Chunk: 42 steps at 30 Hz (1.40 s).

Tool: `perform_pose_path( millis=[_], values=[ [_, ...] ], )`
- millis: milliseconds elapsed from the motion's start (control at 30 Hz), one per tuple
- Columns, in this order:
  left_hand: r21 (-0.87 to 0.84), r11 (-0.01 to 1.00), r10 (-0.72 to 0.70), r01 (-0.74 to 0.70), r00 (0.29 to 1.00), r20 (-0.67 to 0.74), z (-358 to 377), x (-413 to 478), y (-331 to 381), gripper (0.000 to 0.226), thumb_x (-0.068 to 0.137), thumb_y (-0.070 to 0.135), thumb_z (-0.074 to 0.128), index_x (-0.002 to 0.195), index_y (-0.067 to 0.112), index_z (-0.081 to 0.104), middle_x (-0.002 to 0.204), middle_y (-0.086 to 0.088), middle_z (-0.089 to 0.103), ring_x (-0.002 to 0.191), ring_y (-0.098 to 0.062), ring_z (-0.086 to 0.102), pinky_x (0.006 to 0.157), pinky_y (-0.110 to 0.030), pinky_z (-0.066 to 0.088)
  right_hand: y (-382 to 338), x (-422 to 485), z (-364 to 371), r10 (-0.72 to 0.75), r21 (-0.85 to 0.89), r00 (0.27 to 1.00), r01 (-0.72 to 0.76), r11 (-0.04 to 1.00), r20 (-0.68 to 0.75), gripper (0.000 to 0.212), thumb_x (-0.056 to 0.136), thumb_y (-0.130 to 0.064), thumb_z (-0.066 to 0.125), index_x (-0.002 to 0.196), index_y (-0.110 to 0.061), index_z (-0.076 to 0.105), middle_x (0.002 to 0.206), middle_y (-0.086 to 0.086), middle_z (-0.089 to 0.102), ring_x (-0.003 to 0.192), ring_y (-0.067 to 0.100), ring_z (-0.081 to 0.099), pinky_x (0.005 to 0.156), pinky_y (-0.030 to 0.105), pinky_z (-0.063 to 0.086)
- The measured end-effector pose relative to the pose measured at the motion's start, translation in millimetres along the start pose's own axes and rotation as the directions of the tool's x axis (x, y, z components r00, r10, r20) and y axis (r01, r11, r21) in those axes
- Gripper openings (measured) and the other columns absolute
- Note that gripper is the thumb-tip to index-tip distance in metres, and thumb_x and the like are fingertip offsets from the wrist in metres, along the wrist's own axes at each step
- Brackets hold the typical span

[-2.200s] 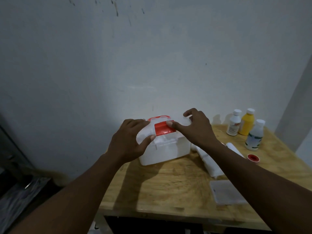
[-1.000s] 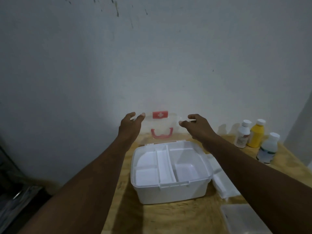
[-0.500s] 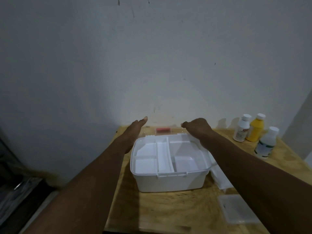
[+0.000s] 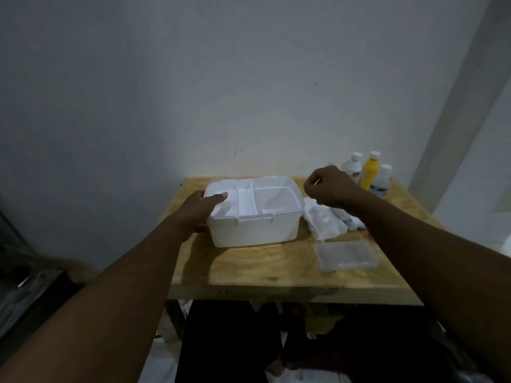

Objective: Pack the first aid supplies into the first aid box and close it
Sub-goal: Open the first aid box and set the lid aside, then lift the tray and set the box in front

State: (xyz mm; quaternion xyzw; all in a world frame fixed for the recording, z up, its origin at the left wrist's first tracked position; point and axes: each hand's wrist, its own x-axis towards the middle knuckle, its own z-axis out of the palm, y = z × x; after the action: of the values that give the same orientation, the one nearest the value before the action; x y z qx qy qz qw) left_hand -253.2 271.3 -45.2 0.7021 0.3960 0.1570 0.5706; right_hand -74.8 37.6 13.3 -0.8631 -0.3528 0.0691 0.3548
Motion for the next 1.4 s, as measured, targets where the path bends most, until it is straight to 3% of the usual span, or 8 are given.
perform_pose_path(
  millis=[133, 267, 600, 733, 933, 1100, 1200, 1400],
  values=[
    [-0.057, 0.998, 0.008, -0.011, 0.998, -0.062, 11, -18, -3, 0.054, 0.096, 0.044, 0.060, 0.140, 0.015, 0.049, 0.129, -0.011, 0.059, 0.108, -0.033, 0.060, 0.088, -0.044, 0.054, 24, -31, -6, 0.081, -0.141, 0.966, -0.047, 0.989, 0.245, 0.016, 0.084, -0.013, 0.061, 0.093, -0.007, 0.072, 0.087, 0.018, 0.075, 0.071, 0.027, 0.071, 0.048, 0.027, 0.049],
    [-0.047, 0.999, 0.011, -0.016, 0.994, -0.105, 16, -23, 0, 0.053, 0.101, 0.043, 0.049, 0.144, 0.013, 0.046, 0.135, -0.014, 0.056, 0.112, -0.035, 0.058, 0.097, -0.050, 0.053, 43, -45, -3, 0.227, -0.409, 0.874, -0.035, 0.912, 0.430, 0.039, 0.078, -0.031, 0.079, 0.113, -0.018, 0.069, 0.110, 0.008, 0.069, 0.086, 0.021, 0.065, 0.062, 0.029, 0.054],
    [-0.063, 0.998, -0.035, 0.021, 0.974, -0.225, 22, -21, 6, 0.056, 0.104, 0.048, 0.031, 0.143, 0.011, 0.047, 0.134, -0.018, 0.057, 0.113, -0.038, 0.057, 0.099, -0.053, 0.051, 34, -47, 1, 0.201, -0.543, 0.844, 0.122, 0.831, 0.497, 0.063, 0.071, -0.049, 0.081, 0.123, -0.019, 0.062, 0.109, -0.002, 0.060, 0.096, 0.016, 0.054, 0.077, 0.030, 0.046],
    [-0.260, 0.966, -0.029, -0.011, 0.988, -0.153, 25, -22, -1, 0.052, 0.100, 0.051, 0.038, 0.127, 0.015, 0.063, 0.119, -0.014, 0.071, 0.092, -0.030, 0.066, 0.071, -0.036, 0.054, 34, -42, 0, 0.154, -0.532, 0.855, 0.159, 0.832, 0.496, 0.055, 0.069, -0.047, 0.083, 0.112, -0.021, 0.061, 0.110, 0.000, 0.059, 0.092, 0.015, 0.053, 0.070, 0.028, 0.043],
    [-0.480, 0.877, -0.006, -0.004, 1.000, -0.018, 29, -23, -13, 0.043, 0.093, 0.041, 0.050, 0.111, 0.009, 0.072, 0.096, -0.014, 0.071, 0.068, -0.025, 0.066, 0.046, -0.025, 0.054, 19, -25, -25, -0.026, -0.419, 0.908, 0.219, 0.881, 0.419, 0.030, 0.072, -0.036, 0.083, 0.089, -0.019, 0.067, 0.085, -0.008, 0.060, 0.082, 0.015, 0.060, 0.075, 0.032, 0.052],
    [-0.410, 0.911, 0.005, -0.038, 0.997, -0.082, 13, 12, -21, 0.066, 0.076, 0.069, 0.055, 0.112, 0.018, 0.075, 0.119, -0.019, 0.072, 0.093, -0.034, 0.068, 0.082, -0.045, 0.054, -22, -3, -75, -0.220, -0.255, 0.959, 0.261, 0.931, 0.178, 0.028, 0.072, -0.036, 0.083, 0.084, -0.017, 0.067, 0.081, -0.004, 0.067, 0.076, 0.015, 0.064, 0.064, 0.023, 0.046],
    [-0.497, 0.867, -0.016, 0.027, 0.999, 0.028, 15, 7, -10, 0.073, 0.086, 0.076, 0.040, 0.114, 0.018, 0.075, 0.108, -0.012, 0.077, 0.095, -0.031, 0.071, 0.075, -0.036, 0.059, -43, 15, -79, -0.278, -0.046, 0.956, 0.274, 0.960, -0.092, 0.035, 0.073, -0.037, 0.083, 0.088, -0.010, 0.067, 0.080, 0.003, 0.069, 0.066, 0.016, 0.066, 0.056, 0.018, 0.047],
    [-0.396, 0.904, 0.194, -0.162, 0.980, 0.041, 21, 12, -4, 0.021, 0.102, 0.019, 0.053, 0.102, 0.013, 0.073, 0.076, 0.001, 0.077, 0.070, -0.021, 0.074, 0.053, -0.023, 0.058, -53, 58, -3, -0.171, -0.146, 0.971, 0.148, 0.978, -0.166, 0.034, 0.071, -0.045, 0.080, 0.082, -0.020, 0.059, 0.096, 0.005, 0.062, 0.089, 0.027, 0.058, 0.078, 0.035, 0.048]
  ],
)
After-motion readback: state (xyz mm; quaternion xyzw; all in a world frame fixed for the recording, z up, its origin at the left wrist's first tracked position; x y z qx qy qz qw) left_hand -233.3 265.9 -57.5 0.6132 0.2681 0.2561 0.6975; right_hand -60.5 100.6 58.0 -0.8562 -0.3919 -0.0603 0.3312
